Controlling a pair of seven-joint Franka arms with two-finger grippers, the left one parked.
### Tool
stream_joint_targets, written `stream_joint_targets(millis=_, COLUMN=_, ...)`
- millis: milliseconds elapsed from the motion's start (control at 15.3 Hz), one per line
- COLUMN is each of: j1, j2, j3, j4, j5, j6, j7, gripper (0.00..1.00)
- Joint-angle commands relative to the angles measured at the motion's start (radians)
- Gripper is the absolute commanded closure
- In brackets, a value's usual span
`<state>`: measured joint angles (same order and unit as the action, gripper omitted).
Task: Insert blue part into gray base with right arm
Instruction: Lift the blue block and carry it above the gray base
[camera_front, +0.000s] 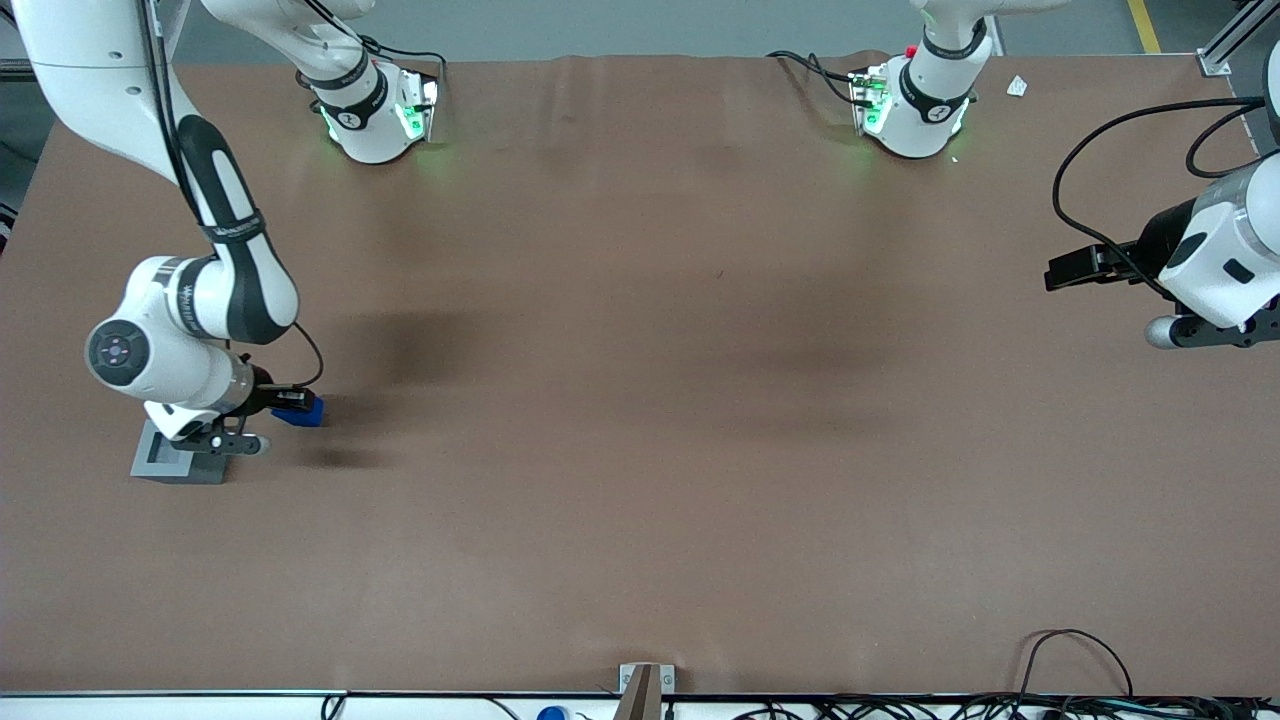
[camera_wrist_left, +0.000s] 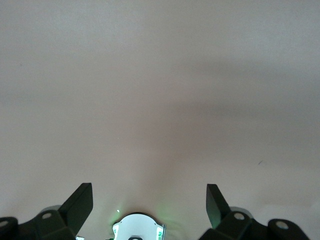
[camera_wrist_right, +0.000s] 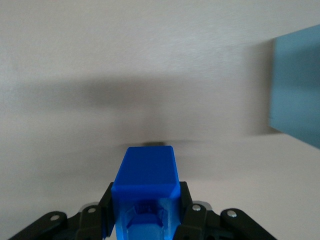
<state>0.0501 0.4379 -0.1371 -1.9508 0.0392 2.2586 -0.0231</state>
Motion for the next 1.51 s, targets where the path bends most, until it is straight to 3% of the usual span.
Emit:
stream_joint_targets(millis=0, j1=-0.039, j2=-0.034, j3=0.007, j4=0.093, j5=0.014, j6=-0.140, j7=-0.006, gripper=0.82)
stream_joint_targets(millis=589, j1=-0.122, j2=-0.019, j3=0.005, j4=0.312, j5=0.008, j6=-0.260, j7=-0.066, gripper=0.84)
stream_joint_targets(millis=1440, j1=-0.239, j2=0.108, j3=0.005, j4=0.420, j5=-0.001, j6=-0.258, j7=-0.207, gripper=0.85)
